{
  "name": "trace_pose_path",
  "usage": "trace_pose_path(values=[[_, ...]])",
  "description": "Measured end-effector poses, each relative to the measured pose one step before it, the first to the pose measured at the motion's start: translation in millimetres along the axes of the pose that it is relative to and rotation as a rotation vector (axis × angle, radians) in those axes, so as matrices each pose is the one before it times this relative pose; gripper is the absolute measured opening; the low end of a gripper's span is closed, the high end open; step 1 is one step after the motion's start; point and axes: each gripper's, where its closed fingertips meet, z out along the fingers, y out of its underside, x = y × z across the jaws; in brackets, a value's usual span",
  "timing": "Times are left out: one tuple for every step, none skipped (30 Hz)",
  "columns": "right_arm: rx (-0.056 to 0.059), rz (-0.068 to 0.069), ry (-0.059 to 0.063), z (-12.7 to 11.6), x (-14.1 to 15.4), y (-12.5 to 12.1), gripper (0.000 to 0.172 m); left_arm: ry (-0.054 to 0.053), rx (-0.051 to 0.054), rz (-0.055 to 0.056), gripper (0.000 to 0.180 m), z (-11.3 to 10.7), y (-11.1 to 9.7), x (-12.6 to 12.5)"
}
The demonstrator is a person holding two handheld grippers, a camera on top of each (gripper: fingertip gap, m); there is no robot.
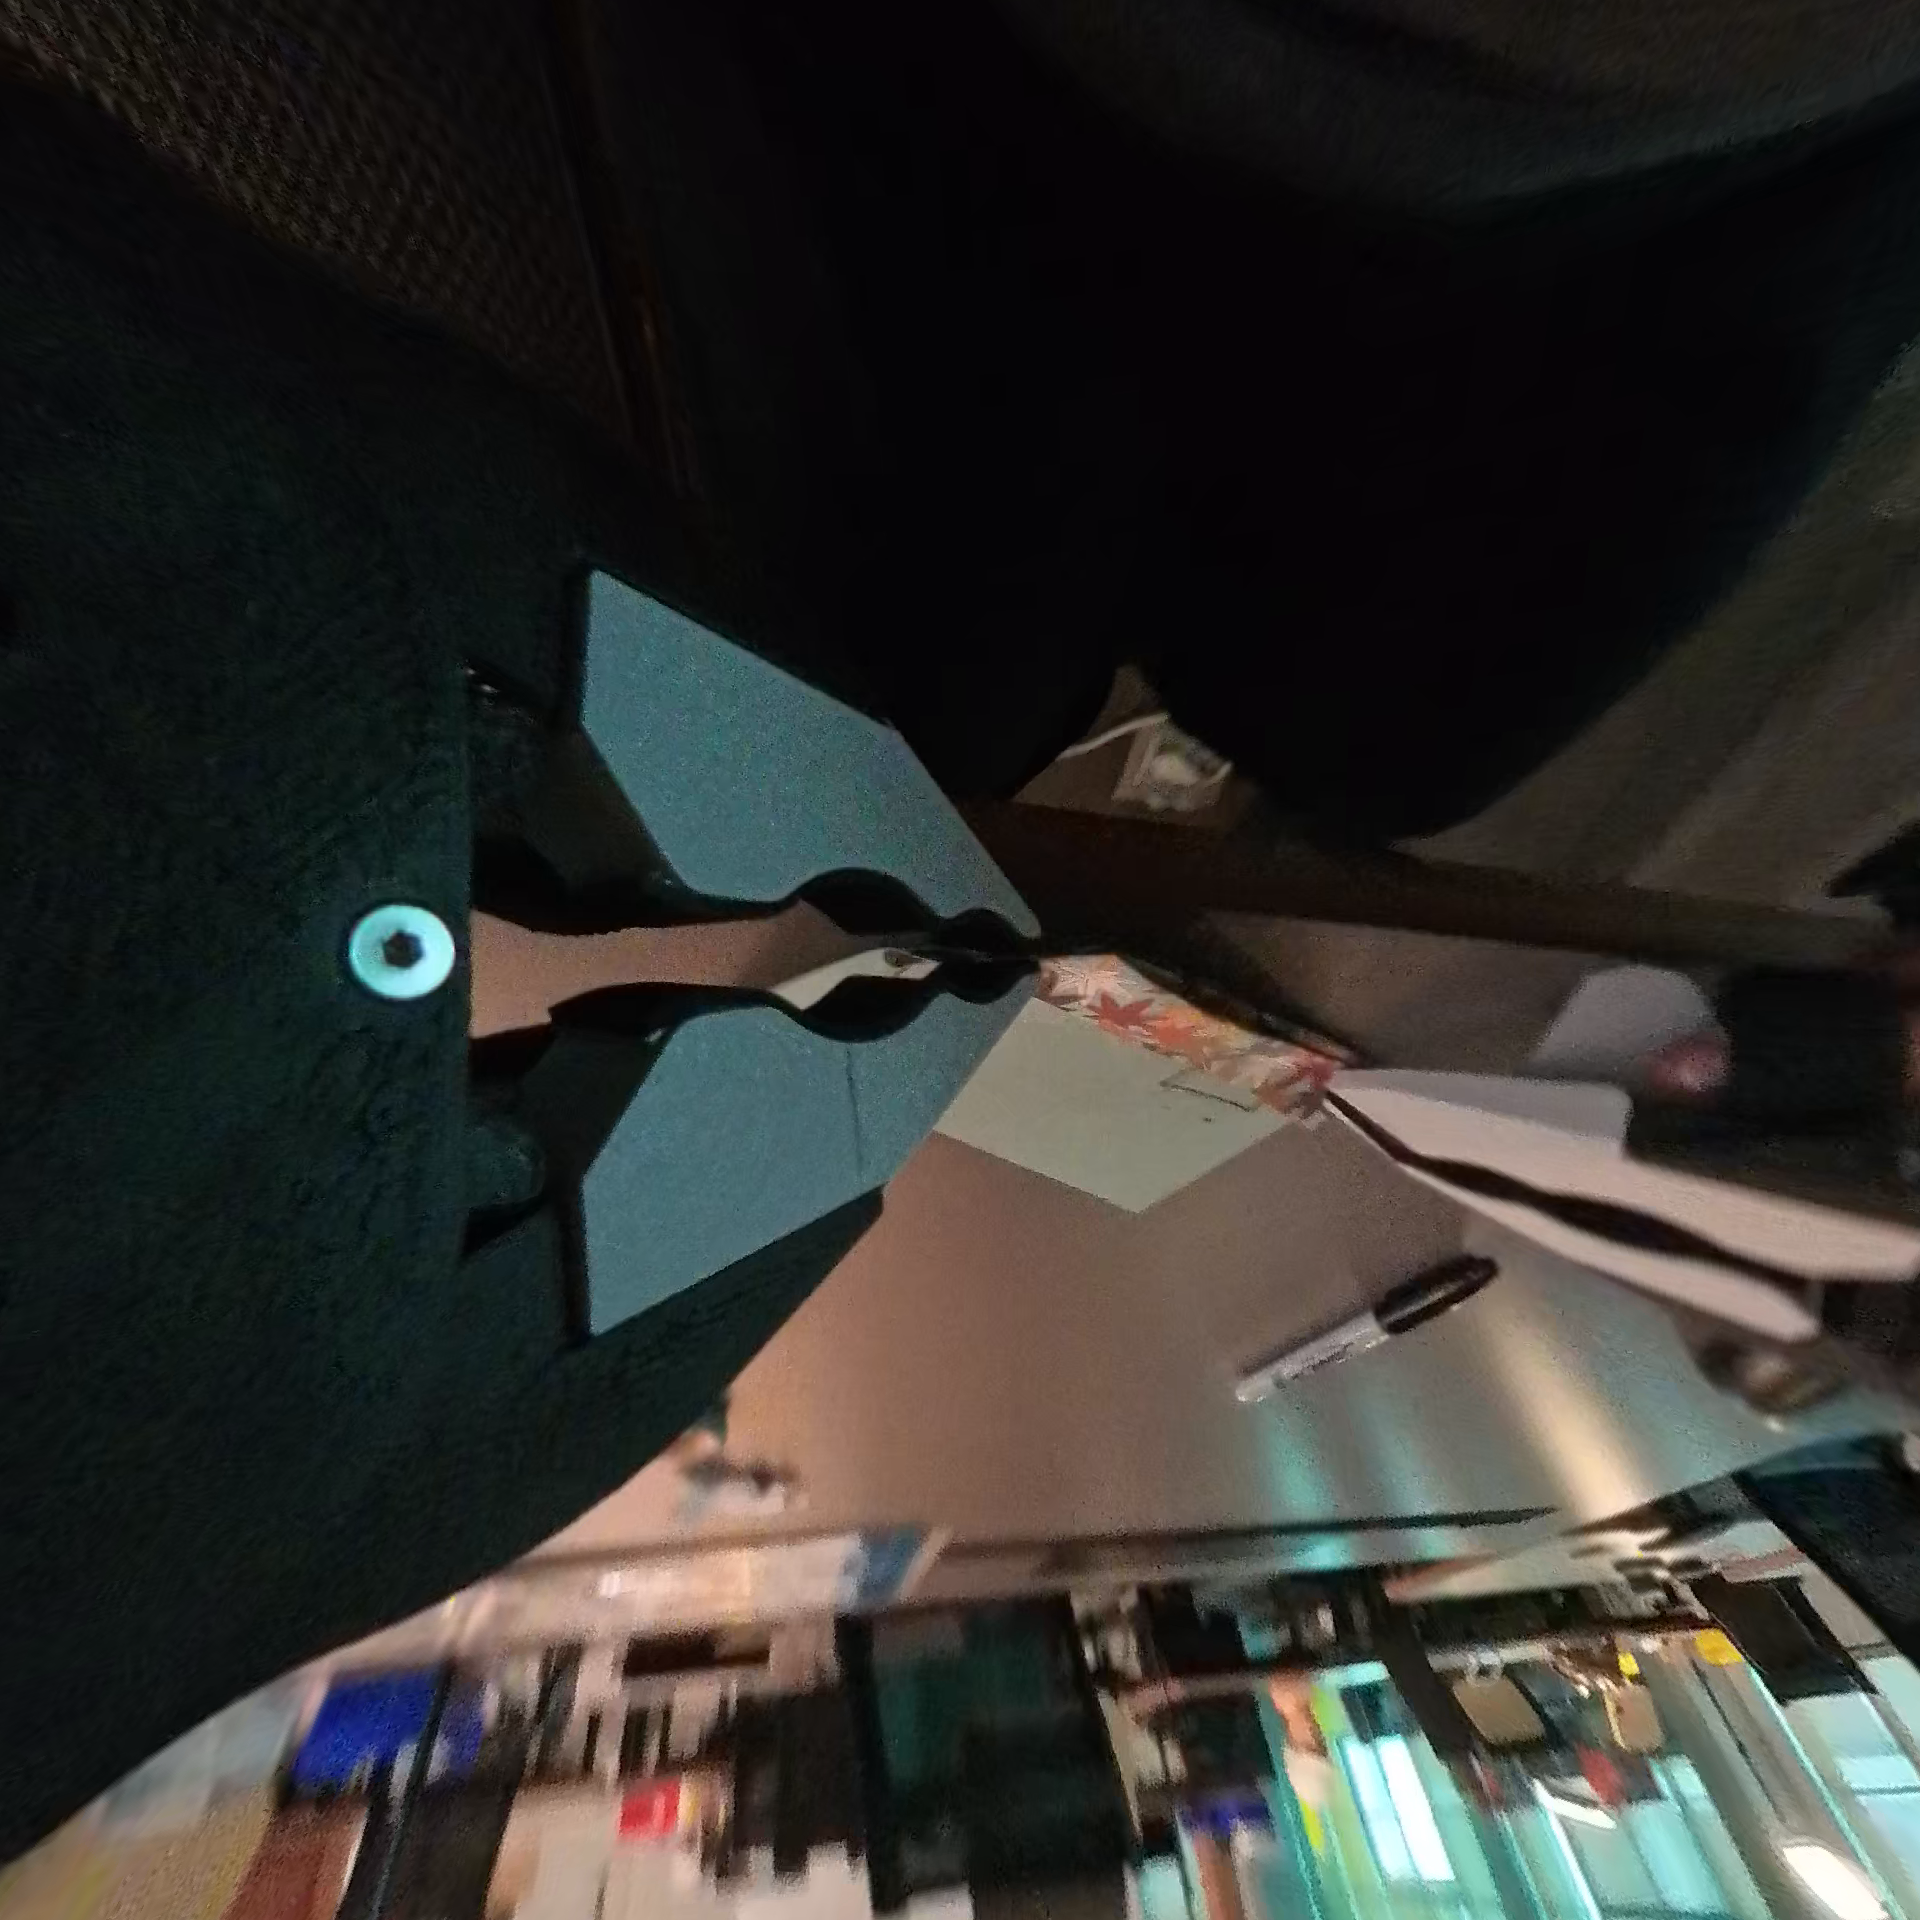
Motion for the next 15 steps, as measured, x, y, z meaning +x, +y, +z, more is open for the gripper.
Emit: trace_pose_path(values=[[0.0365,0.0645,-0.018,-3.95,5.26,-3.42,0.0,-0.0259,0.0398,0.0518,0.0,-2.55,-6.75,-1.26],[0.0426,0.0636,-0.0216,-4.39,5.25,-4.51,0.0,-0.0264,0.0713,0.0684,0.0,-4.33,-12.46,0.68],[0.0464,0.0632,-0.023,-4.94,5.28,-5.86,0.0,-0.0279,0.079,0.0826,0.0,-5.62,-15.07,2.01],[0.0463,0.0583,-0.0258,-5.19,4.85,-6.78,0.0,-0.0135,0.0654,0.1017,0.049,-5.4,-14.08,4.57],[0.0423,0.0519,-0.0287,-5.12,4.1,-7.05,0.0,-0.029,0.0536,0.0973,0.08,-4.16,-12.87,1.89],[0.0373,0.0461,-0.0268,-4.78,3.78,-6.86,0.0,-0.0657,0.0298,0.0588,0.088,-3.34,-10.54,-6.38],[0.0311,0.0404,-0.0251,-4.42,3.37,-6.46,0.0,0.0049,0.0157,0.0375,0.092,-2.18,-9.03,1.19],[0.0292,0.0355,-0.0233,-3.85,3.01,-6.37,0.0,0.0542,0.0153,0.015,0.092,-1.98,-8.91,6.21],[0.029,0.0352,-0.0209,-3.44,2.83,-6.59,0.0,0.0447,0.0145,0.0038,0.09,-1.94,-8.56,3.95],[0.0235,0.0391,-0.0161,-2.81,3.35,-6.08,0.0,0.0514,0.0109,0.0087,0.082,-2.22,-6.98,4.57],[0.0173,0.0404,-0.0044,-2.37,4.65,-5.31,0.0,0.0522,0.0141,0.0033,0.075,-2.81,-6.98,4.29],[0.0098,0.0381,0.0072,-2.13,5.83,-4.2,0.0,0.0445,0.0242,-0.0077,0.073,-3.78,-7.88,2.93],[0.0057,0.0308,0.0099,-2.02,5.45,-3.64,0.0,0.0599,0.0345,-0.019,0.074,-5.16,-8.8,4.69],[0.0045,0.0254,0.01,-1.85,4.73,-3.51,0.0,0.0457,0.038,-0.0293,0.074,-5.61,-9.31,2.36],[0.0011,0.0249,0.007,-1.69,3.93,-2.9,0.0,0.0241,0.031,-0.0212,0.074,-5.34,-8.05,0.22]])
